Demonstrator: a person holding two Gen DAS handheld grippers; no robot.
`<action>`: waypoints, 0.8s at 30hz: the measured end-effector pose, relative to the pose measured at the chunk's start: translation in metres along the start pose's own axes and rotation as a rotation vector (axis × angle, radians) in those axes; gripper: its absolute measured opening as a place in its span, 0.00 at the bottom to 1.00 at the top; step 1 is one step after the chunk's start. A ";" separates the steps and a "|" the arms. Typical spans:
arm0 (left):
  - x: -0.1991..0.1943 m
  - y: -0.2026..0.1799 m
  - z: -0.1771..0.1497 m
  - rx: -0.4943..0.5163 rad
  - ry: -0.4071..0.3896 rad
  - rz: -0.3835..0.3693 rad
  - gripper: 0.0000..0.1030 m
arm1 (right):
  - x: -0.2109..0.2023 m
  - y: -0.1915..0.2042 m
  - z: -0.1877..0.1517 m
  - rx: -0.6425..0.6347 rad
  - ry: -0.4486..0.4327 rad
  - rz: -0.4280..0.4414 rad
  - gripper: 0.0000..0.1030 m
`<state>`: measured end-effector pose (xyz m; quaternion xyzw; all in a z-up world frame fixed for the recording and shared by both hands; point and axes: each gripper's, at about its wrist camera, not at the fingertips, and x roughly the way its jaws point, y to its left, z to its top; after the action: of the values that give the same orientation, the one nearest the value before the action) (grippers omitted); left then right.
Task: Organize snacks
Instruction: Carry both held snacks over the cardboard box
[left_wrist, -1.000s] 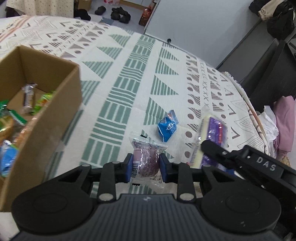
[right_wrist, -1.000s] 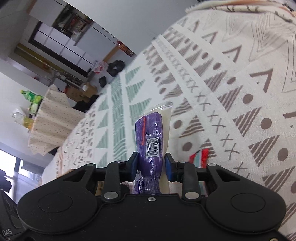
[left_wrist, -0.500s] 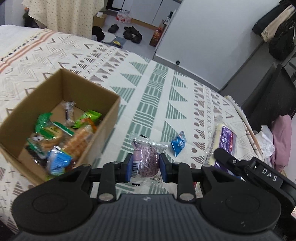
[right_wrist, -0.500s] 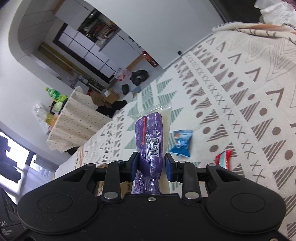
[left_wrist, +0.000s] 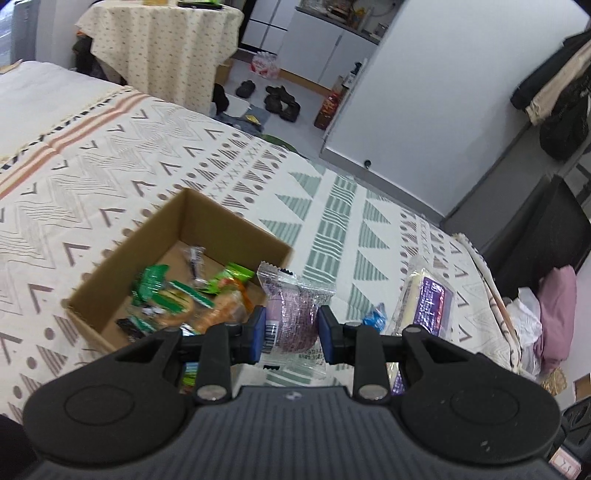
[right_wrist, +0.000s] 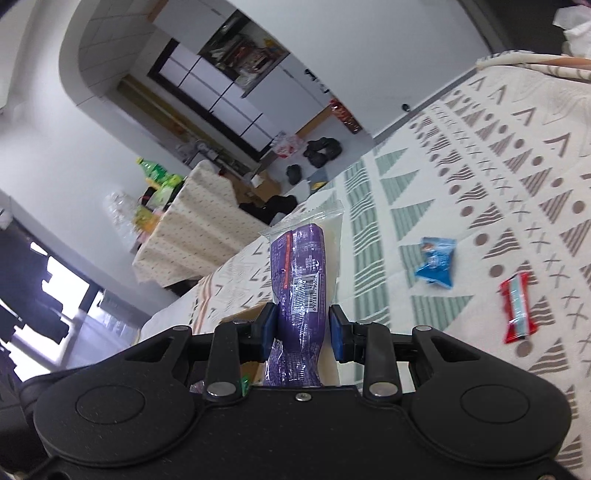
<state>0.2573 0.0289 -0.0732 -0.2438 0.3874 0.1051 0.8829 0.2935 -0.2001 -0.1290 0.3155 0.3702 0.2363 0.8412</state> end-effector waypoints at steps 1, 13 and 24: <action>-0.002 0.004 0.001 -0.003 -0.005 0.006 0.28 | 0.000 0.004 -0.002 -0.010 0.002 0.006 0.29; -0.013 0.049 0.022 -0.048 -0.034 0.030 0.28 | 0.017 0.037 -0.014 -0.075 0.037 0.037 0.29; 0.016 0.075 0.038 -0.076 -0.005 0.007 0.28 | 0.046 0.055 -0.018 -0.096 0.067 0.023 0.29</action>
<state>0.2639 0.1130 -0.0894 -0.2755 0.3819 0.1235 0.8735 0.2986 -0.1267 -0.1216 0.2710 0.3826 0.2739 0.8397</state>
